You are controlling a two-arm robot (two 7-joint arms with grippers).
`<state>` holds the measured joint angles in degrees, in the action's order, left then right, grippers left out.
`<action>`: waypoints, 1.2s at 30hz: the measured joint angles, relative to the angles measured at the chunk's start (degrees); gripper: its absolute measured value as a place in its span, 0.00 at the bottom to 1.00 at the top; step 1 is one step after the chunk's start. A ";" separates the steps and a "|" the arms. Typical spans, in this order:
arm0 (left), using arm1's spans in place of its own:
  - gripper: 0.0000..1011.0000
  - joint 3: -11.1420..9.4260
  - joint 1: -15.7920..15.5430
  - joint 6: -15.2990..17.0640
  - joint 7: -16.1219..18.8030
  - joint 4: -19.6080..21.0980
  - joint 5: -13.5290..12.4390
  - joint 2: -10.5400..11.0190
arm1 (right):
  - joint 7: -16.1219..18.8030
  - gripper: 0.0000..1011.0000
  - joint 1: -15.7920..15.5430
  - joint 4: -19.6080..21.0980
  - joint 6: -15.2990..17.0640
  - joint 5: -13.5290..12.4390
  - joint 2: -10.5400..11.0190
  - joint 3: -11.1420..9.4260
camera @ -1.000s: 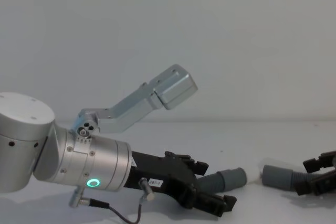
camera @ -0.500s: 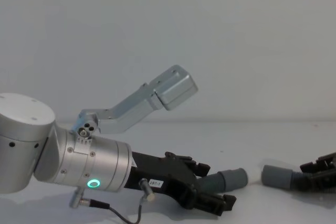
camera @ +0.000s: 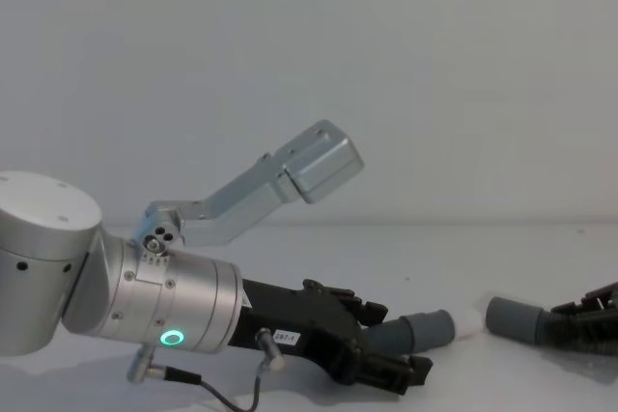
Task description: Use both hands to pick up one end of the pipe from the table, align the ends, and insert them.
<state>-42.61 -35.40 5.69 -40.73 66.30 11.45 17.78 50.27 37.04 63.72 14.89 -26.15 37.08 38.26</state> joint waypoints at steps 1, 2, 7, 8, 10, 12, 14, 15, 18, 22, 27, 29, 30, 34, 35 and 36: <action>0.84 0.00 0.00 0.00 0.00 0.00 0.00 0.00 | 0.00 0.25 0.00 0.00 0.00 0.00 0.00 0.00; 0.83 0.00 0.00 0.00 0.01 -0.01 0.00 0.00 | 0.00 0.25 0.00 0.00 0.00 -0.01 0.00 0.00; 0.80 0.00 0.00 0.00 0.04 -0.04 0.00 0.00 | 0.00 0.25 0.00 0.00 -0.01 -0.05 0.00 0.00; 0.80 0.00 0.00 0.01 0.05 -0.05 -0.01 0.00 | 0.00 0.25 0.00 0.00 -0.01 -0.05 0.00 0.00; 0.78 0.00 0.00 0.01 0.06 -0.05 0.00 0.00 | 0.00 0.25 0.00 0.00 -0.01 -0.05 0.00 0.00; 0.77 0.00 0.00 0.01 0.08 -0.06 -0.01 0.00 | 0.00 0.25 0.00 0.00 -0.01 -0.05 0.00 0.00; 0.76 0.00 0.00 0.01 0.10 -0.06 0.00 0.00 | 0.00 0.25 0.00 0.00 -0.01 -0.05 0.00 0.00; 0.75 0.00 0.00 0.02 0.10 -0.06 0.00 0.00 | 0.00 0.25 0.00 0.00 -0.01 -0.05 0.00 0.00; 0.73 0.00 0.00 0.02 0.10 -0.06 -0.01 0.00 | 0.00 0.25 0.00 0.00 -0.01 -0.05 0.00 0.00; 0.70 0.00 0.00 0.03 0.10 -0.06 0.00 0.01 | 0.00 0.25 -0.01 0.00 -0.01 -0.05 0.00 0.00; 0.67 0.00 0.00 0.02 0.10 -0.07 0.00 0.00 | 0.00 0.25 0.00 0.00 -0.01 -0.04 0.00 0.00; 0.66 0.00 0.00 0.02 0.10 -0.07 0.00 0.00 | 0.00 0.25 0.00 0.01 -0.01 -0.04 0.00 0.00; 0.65 0.00 0.00 0.03 0.10 -0.06 0.00 0.00 | 0.00 0.25 0.00 0.01 -0.01 -0.04 0.00 0.00; 0.62 0.00 0.00 0.02 0.10 -0.06 0.00 0.00 | 0.00 0.25 0.00 0.01 -0.01 -0.04 0.00 0.00; 0.62 0.00 0.00 0.02 0.10 -0.06 -0.01 0.01 | 0.00 0.25 -0.01 0.01 -0.01 -0.04 0.00 0.00; 0.62 0.00 0.00 0.02 0.10 -0.06 -0.01 0.01 | 0.00 0.25 0.00 0.01 -0.01 -0.04 0.00 0.00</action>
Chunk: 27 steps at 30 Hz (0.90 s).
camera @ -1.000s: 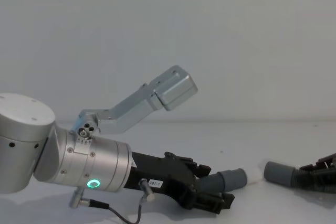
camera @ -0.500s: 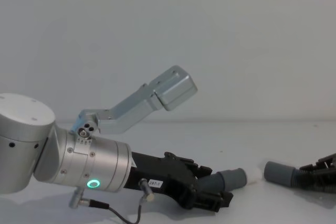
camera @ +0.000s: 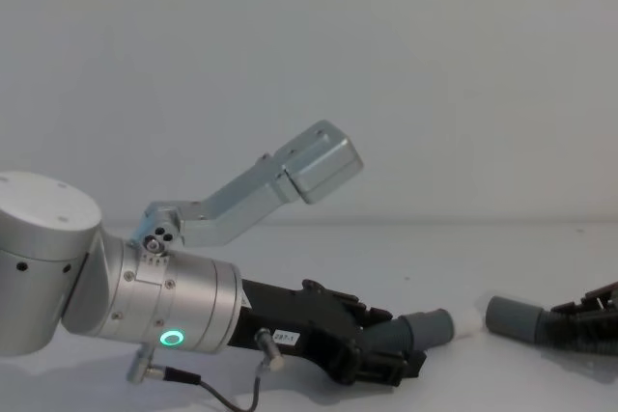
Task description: Use both hands to pick up one end of the pipe from the table, align the ends, and insert them.
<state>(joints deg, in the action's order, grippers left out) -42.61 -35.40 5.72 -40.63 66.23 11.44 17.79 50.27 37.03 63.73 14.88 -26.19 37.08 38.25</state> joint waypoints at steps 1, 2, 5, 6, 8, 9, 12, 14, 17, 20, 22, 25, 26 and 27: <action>0.60 0.00 0.00 0.00 0.00 0.00 0.00 0.00 | 0.00 0.25 0.00 0.00 0.00 0.00 0.00 0.00; 0.60 0.00 0.00 0.00 0.00 0.00 0.00 0.00 | 0.00 0.25 0.00 0.00 -0.01 0.00 0.00 0.00; 0.57 0.00 0.00 0.00 0.00 0.00 0.00 0.00 | 0.00 0.25 0.00 0.00 -0.01 0.00 0.00 0.00; 0.57 0.00 0.00 0.00 0.00 0.00 0.00 0.00 | 0.00 0.25 0.00 0.00 0.00 0.00 0.00 0.00; 0.56 0.00 0.00 0.00 0.00 0.00 0.00 0.00 | 0.00 0.25 0.00 0.00 0.00 0.00 0.00 0.00; 0.55 0.00 0.00 0.00 0.00 0.00 0.00 0.00 | 0.00 0.25 0.00 0.00 0.00 0.00 0.00 0.00; 0.53 0.00 0.01 0.00 0.00 0.00 -0.01 0.00 | 0.00 0.25 0.00 0.00 0.00 0.00 0.00 0.00; 0.52 0.00 0.00 0.00 0.00 0.00 -0.01 0.00 | 0.00 0.25 0.00 0.00 0.00 0.00 0.00 0.00; 0.49 0.00 0.01 0.00 0.00 -0.01 -0.01 0.00 | 0.00 0.25 0.00 0.00 0.00 0.00 0.00 0.00; 0.47 0.00 0.00 0.01 0.00 -0.01 -0.01 0.00 | 0.00 0.25 0.00 0.00 0.00 0.00 0.00 0.00; 0.46 0.00 0.00 0.01 0.00 -0.01 -0.01 0.00 | 0.00 0.25 0.00 0.00 0.00 0.00 0.00 -0.01; 0.44 0.00 0.00 0.01 0.00 -0.01 -0.01 0.00 | 0.00 0.25 0.00 0.00 0.00 0.00 0.00 0.00; 0.42 0.00 0.00 0.01 -0.01 0.00 -0.01 0.00 | 0.00 0.25 0.00 0.00 0.00 0.00 0.00 0.00; 0.42 0.00 0.00 0.01 -0.01 -0.01 -0.01 0.00 | 0.00 0.25 0.00 0.00 0.00 0.00 0.00 0.00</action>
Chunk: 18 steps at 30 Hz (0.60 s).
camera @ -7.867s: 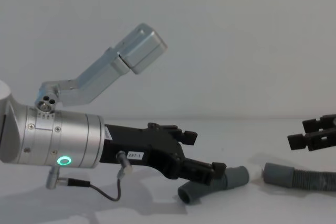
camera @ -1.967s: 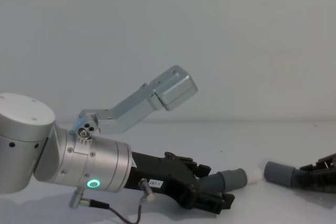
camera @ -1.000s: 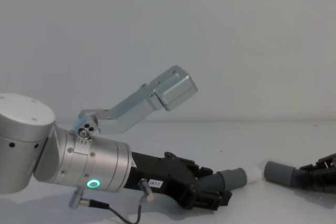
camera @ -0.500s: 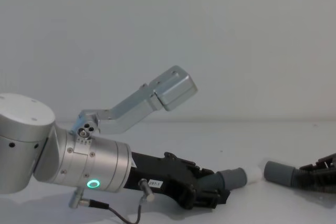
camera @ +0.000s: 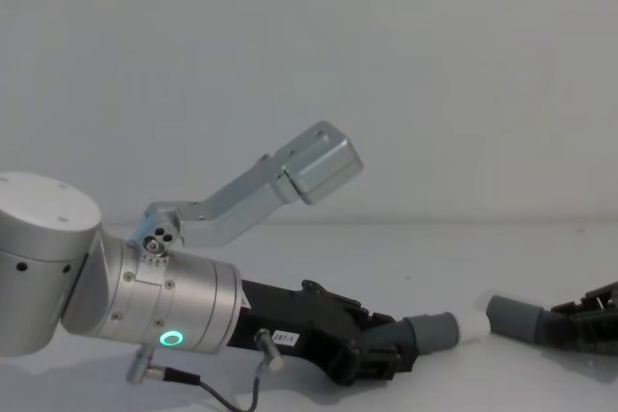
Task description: Use both hands to pick up one end of the pipe from the table, align the ends, and insert them.
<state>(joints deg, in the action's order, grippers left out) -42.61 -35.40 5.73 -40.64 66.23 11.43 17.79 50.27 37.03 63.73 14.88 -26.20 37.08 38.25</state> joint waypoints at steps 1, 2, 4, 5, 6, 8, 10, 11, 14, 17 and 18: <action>0.41 0.00 0.00 0.00 0.00 0.00 0.00 0.00 | 0.00 0.25 0.00 0.00 0.00 0.00 0.00 0.00; 0.41 0.00 0.00 0.00 0.00 0.00 0.00 0.00 | 0.00 0.25 0.00 0.00 0.00 0.00 0.00 0.00; 0.40 0.00 0.00 0.00 0.00 0.00 0.00 0.00 | 0.00 0.25 0.00 0.00 0.00 0.00 0.00 0.00; 0.38 0.00 0.00 0.00 0.00 0.00 0.00 0.00 | 0.00 0.25 0.00 0.00 0.00 0.00 0.00 0.00; 0.38 0.00 0.00 0.00 0.00 0.00 0.00 0.00 | 0.00 0.25 0.00 0.00 0.00 0.00 0.00 0.00; 0.36 0.00 0.00 0.00 0.00 -0.01 -0.01 0.00 | 0.00 0.25 0.00 0.00 0.00 0.00 0.00 0.00; 0.35 0.00 0.00 0.00 0.00 0.00 -0.01 0.00 | 0.00 0.25 0.00 0.00 0.00 0.00 0.00 0.00; 0.34 0.00 0.00 0.01 0.00 0.00 -0.01 0.00 | 0.00 0.25 0.00 0.00 -0.01 0.00 0.00 0.00; 0.33 0.00 0.00 0.01 0.00 -0.01 -0.01 0.00 | 0.00 0.25 0.00 0.00 0.00 0.00 0.00 0.00; 0.33 0.00 0.00 0.01 0.00 -0.01 -0.01 0.00 | 0.00 0.25 0.00 0.00 0.00 0.00 0.00 0.00; 0.33 0.00 0.00 0.01 0.00 -0.01 -0.01 0.00 | 0.00 0.25 0.00 0.00 0.00 0.00 0.00 0.00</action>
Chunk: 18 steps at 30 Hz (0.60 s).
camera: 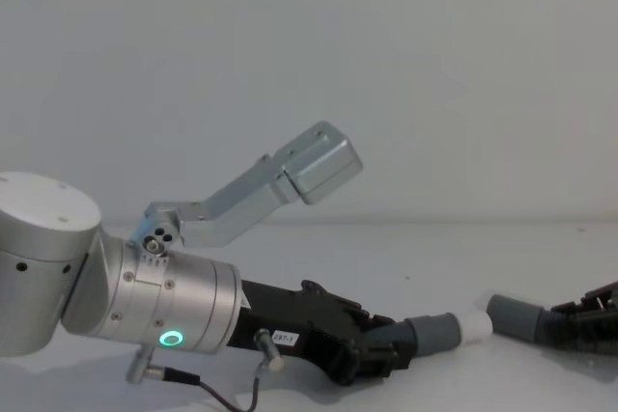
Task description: Use both hands to pick up one end of the pipe from the table, align the ends, and insert them.
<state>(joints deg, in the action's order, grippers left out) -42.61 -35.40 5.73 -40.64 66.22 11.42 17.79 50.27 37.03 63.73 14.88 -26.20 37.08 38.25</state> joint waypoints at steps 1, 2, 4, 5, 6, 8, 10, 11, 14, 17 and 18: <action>0.33 0.00 0.00 0.00 0.00 0.00 0.00 0.00 | 0.00 0.25 0.00 0.00 0.00 0.00 0.00 0.00; 0.33 0.00 0.00 0.00 0.00 0.00 0.00 0.00 | 0.00 0.25 0.00 0.00 0.00 0.00 0.00 0.00; 0.32 0.00 0.00 0.00 0.00 0.01 0.00 0.00 | 0.00 0.25 0.00 0.00 0.00 0.00 0.00 0.00; 0.32 0.00 0.00 0.00 0.00 0.01 0.00 0.00 | 0.00 0.25 0.00 0.00 0.00 0.00 0.00 0.00; 0.32 0.00 0.00 0.00 0.00 0.01 0.00 0.00 | 0.00 0.25 0.00 0.00 0.00 0.00 0.00 0.00; 0.32 0.00 0.00 0.00 0.00 0.02 0.00 0.00 | 0.00 0.25 0.00 0.00 0.00 0.00 0.00 0.00; 0.32 0.00 0.00 0.00 0.00 0.02 0.00 0.00 | 0.00 0.25 0.00 0.00 0.00 0.00 0.00 0.00; 0.32 0.00 0.00 0.00 0.00 0.01 0.00 0.00 | 0.00 0.25 0.00 0.00 0.00 0.00 0.00 0.00; 0.32 0.00 0.00 0.00 0.00 0.02 0.00 0.00 | 0.00 0.25 0.00 0.00 0.00 0.00 0.00 0.00; 0.32 0.00 0.00 0.00 0.00 0.02 0.00 -0.01 | 0.00 0.25 0.00 0.00 0.00 0.00 0.00 0.00; 0.32 0.00 0.00 0.00 0.00 0.02 0.00 0.00 | 0.00 0.25 0.00 0.00 0.00 0.00 0.00 0.00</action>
<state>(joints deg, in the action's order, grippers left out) -42.61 -35.40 5.73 -40.64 66.24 11.42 17.79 50.27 37.03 63.73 14.88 -26.19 37.08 38.26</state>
